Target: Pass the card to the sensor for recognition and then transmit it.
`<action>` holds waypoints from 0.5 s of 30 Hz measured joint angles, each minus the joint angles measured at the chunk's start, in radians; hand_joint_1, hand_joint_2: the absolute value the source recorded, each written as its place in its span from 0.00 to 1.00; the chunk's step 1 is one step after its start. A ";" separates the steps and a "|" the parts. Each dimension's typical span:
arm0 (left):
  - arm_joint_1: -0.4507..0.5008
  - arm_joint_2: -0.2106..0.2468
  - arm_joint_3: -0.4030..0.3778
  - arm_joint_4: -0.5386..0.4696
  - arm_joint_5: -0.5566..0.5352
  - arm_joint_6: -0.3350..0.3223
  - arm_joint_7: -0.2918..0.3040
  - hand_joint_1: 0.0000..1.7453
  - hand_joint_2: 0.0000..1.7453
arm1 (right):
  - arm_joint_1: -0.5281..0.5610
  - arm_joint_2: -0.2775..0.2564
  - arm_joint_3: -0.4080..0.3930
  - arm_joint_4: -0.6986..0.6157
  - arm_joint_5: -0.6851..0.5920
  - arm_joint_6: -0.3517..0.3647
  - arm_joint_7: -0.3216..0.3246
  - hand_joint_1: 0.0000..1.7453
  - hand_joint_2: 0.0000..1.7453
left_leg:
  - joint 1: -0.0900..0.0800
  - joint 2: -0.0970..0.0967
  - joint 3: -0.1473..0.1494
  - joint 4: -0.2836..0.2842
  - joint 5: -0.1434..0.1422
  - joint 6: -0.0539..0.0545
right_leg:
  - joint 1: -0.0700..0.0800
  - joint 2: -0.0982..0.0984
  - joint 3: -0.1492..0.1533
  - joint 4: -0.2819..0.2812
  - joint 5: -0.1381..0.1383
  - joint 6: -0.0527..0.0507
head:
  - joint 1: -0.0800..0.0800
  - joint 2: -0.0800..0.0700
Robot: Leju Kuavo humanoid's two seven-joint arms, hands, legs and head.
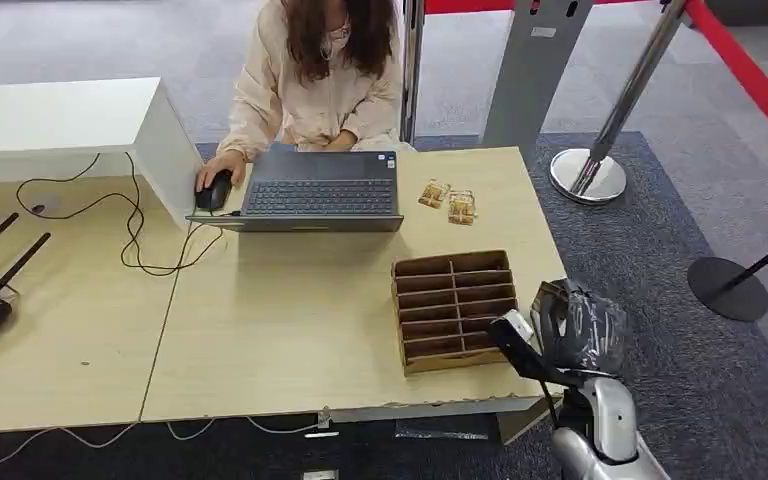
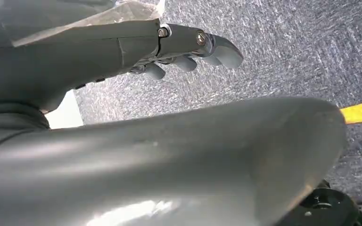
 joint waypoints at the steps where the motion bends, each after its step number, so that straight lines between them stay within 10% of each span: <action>1: 0.000 0.000 0.001 0.000 0.000 0.000 0.000 0.00 0.00 | 0.000 0.004 0.002 0.007 0.001 0.000 0.000 1.00 1.00 | 0.000 0.000 0.000 0.000 0.000 0.000 | 0.000 0.000 0.000 0.000 0.000 0.000 | 0.000 0.000; 15: 0.000 0.001 0.014 0.000 -0.001 -0.001 -0.006 0.00 0.00 | 0.002 0.053 -0.013 0.097 0.071 0.000 -0.026 0.94 1.00 | 0.000 0.000 0.000 0.000 0.000 0.000 | 0.000 0.000 0.000 0.000 0.000 0.000 | 0.000 0.000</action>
